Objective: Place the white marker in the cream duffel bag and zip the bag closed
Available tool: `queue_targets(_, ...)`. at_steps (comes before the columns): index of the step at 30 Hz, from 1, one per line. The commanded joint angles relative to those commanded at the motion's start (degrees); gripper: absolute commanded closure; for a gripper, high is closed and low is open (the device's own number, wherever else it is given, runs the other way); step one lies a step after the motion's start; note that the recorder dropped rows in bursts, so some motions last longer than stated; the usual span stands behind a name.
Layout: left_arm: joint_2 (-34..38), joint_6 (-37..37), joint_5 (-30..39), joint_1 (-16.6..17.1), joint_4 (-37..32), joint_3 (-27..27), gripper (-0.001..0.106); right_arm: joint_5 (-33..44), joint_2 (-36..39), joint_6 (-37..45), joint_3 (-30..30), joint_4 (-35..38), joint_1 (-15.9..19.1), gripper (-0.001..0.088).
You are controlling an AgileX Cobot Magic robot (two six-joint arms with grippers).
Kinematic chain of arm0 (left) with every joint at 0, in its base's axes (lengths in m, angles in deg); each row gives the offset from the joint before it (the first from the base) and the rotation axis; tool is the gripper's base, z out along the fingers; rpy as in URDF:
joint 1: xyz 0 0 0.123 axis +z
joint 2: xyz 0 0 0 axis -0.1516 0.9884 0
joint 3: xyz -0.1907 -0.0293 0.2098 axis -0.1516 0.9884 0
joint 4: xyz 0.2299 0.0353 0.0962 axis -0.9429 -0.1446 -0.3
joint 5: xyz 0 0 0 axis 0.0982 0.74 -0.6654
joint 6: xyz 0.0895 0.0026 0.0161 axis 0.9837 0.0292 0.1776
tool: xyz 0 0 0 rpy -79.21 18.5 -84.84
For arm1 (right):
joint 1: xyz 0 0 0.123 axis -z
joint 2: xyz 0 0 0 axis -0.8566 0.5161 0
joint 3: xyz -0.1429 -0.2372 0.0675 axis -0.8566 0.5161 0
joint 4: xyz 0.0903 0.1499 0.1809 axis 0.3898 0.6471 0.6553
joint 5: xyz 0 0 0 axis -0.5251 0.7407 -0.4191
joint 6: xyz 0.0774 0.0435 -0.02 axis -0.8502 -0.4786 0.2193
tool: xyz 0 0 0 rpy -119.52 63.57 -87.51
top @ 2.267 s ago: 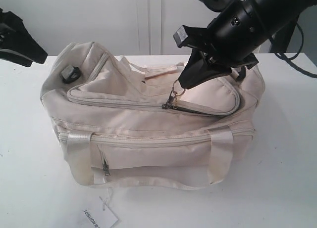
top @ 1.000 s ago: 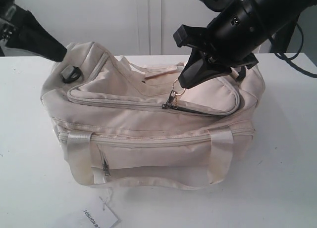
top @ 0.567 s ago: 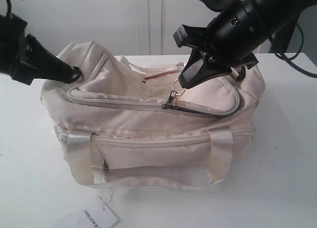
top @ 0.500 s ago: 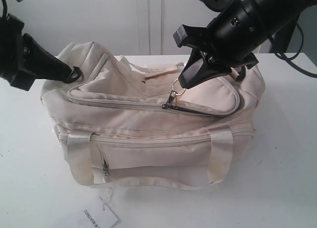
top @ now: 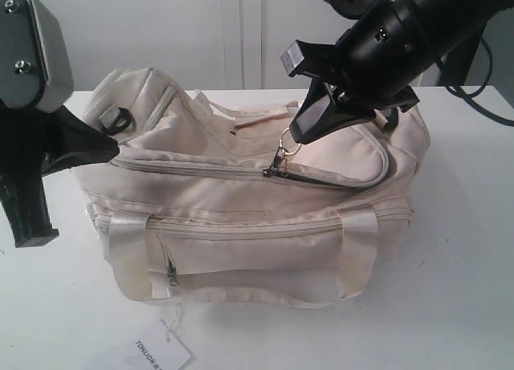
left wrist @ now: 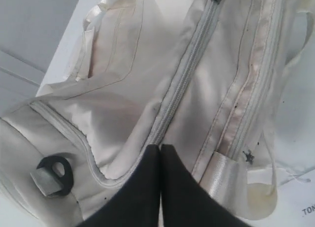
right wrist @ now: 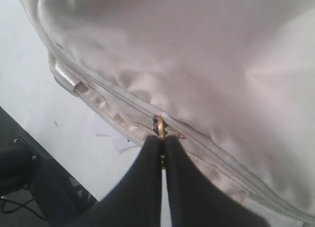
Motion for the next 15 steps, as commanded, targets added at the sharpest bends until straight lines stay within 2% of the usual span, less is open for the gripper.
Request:
queue_targets(3, 2.42, 3.02, -0.27, 0.00, 0.77, 0.00, 0.105, -0.09, 0.00, 0.00, 0.00, 0.00, 0.00, 0.0868)
queue_targets(5, 4.73, 4.77, -1.86, 0.00, 4.85, 0.00, 0.102, -0.09, 0.00, 0.00, 0.00, 0.00, 0.00, 0.0868)
queue_targets(7, 6.33, 10.54, -2.00, 0.00, 11.25, 0.00, 0.088, -0.09, 0.00, 0.00, 0.00, 0.00, 0.00, 0.0868)
queue_targets(8, 6.90, 15.20, -1.33, 0.00, 14.56, 0.00, 0.077, -0.09, 0.00, 0.00, 0.00, 0.00, 0.00, 0.0868)
queue_targets(10, 7.76, 22.76, -0.27, 0.00, 20.02, 0.00, 0.065, -0.09, 0.00, 0.00, 0.00, 0.00, 0.00, 0.0868)
queue_targets(12, 8.46, 30.39, 0.59, 0.00, 25.44, 0.00, 0.058, -0.09, 0.00, 0.00, 0.00, 0.00, 0.00, 0.0868)
queue_targets(15, 9.82, 38.71, 0.73, 0.00, 30.98, 0.00, 0.055, 0.03, 0.00, 0.00, 0.00, 0.00, 0.00, 0.0868)
